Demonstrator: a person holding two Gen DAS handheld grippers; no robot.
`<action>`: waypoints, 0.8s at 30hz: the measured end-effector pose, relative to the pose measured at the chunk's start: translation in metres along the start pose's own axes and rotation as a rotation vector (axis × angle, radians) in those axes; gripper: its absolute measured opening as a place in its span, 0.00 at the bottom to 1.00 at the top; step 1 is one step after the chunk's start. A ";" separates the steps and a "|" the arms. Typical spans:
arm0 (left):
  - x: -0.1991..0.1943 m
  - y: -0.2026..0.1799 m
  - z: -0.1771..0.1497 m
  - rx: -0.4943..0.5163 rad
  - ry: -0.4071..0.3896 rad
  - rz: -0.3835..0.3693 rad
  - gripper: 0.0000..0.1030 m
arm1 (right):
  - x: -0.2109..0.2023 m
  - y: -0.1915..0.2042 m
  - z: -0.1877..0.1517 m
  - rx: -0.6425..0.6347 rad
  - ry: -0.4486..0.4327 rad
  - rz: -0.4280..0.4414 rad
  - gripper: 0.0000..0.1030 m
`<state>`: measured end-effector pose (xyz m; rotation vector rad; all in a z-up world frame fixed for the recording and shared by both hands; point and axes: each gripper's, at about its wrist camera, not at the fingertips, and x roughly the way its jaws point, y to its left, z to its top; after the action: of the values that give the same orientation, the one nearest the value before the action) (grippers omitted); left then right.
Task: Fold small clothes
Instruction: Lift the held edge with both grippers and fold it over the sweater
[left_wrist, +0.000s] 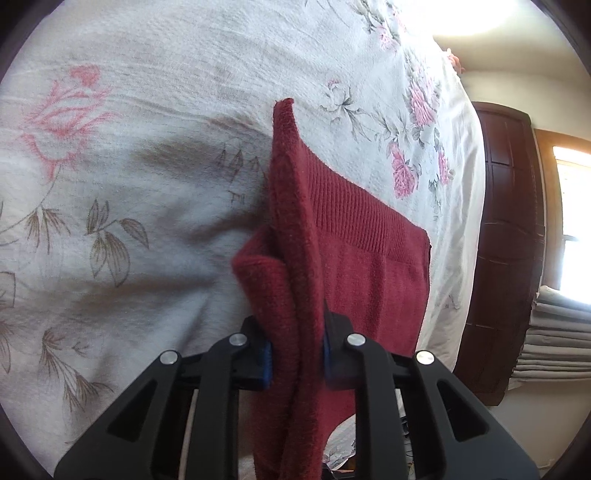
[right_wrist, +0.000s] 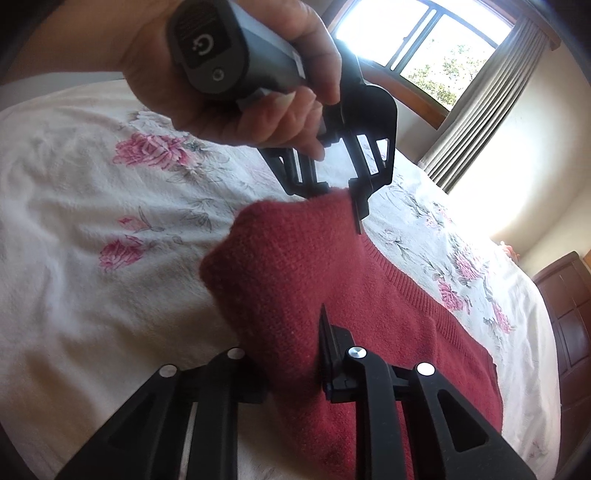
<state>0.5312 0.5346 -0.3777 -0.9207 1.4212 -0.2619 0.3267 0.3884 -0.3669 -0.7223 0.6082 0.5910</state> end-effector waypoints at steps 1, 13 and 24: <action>-0.002 -0.003 -0.001 0.003 -0.002 0.004 0.16 | -0.001 -0.003 0.001 0.008 -0.002 0.002 0.19; -0.018 -0.044 -0.011 0.045 -0.024 0.048 0.16 | -0.019 -0.034 0.005 0.088 -0.025 0.009 0.18; -0.029 -0.088 -0.024 0.088 -0.042 0.081 0.16 | -0.042 -0.062 0.005 0.157 -0.045 0.004 0.18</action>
<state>0.5352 0.4875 -0.2947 -0.7914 1.3942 -0.2413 0.3419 0.3430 -0.3092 -0.5592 0.6073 0.5553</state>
